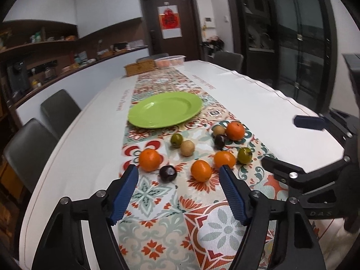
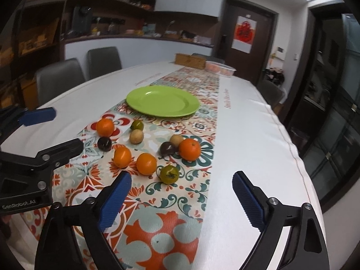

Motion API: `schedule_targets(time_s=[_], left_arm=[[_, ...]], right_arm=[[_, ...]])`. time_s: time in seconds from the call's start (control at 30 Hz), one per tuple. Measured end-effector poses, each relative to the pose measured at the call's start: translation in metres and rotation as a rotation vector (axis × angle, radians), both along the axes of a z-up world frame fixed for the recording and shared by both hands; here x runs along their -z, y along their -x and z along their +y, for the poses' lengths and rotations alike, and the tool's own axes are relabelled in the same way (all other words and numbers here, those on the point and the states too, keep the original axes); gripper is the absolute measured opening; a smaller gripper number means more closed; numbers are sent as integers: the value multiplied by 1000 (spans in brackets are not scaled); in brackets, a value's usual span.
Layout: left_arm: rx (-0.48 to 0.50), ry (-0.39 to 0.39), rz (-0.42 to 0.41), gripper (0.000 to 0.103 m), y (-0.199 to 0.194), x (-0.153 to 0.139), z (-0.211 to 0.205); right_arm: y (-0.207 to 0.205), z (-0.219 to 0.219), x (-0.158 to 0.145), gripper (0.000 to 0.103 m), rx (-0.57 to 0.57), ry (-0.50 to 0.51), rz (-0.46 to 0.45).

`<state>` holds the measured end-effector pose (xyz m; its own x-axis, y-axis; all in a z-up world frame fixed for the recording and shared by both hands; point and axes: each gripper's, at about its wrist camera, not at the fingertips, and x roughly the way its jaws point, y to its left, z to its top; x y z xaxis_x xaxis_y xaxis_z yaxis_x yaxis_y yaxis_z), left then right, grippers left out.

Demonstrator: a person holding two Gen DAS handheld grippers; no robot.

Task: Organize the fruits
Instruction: 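Move both grippers forward toward the fruits on the runner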

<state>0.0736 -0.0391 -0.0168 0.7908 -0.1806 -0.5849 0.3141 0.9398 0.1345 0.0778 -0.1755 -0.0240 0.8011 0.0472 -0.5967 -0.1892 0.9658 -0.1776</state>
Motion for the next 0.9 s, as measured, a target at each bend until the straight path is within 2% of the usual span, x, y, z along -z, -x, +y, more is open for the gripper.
schedule_targets(time_s=[0.3,0.5,0.7,0.9], left_arm=[[111,-22,71,59,-26,15,-10],[183,-64,123,51,-40,31,-19],[211,-72,180,45,-52,43,-21],[217,-77,214,44,-62,49,-23]], right_arm=[[-32,-1,19,74,-66,3,102],[-46,2,32,64,-113,18,156],[-56,5,44,55,-143,20,203],[-64,4,51,49,-137,0,226]])
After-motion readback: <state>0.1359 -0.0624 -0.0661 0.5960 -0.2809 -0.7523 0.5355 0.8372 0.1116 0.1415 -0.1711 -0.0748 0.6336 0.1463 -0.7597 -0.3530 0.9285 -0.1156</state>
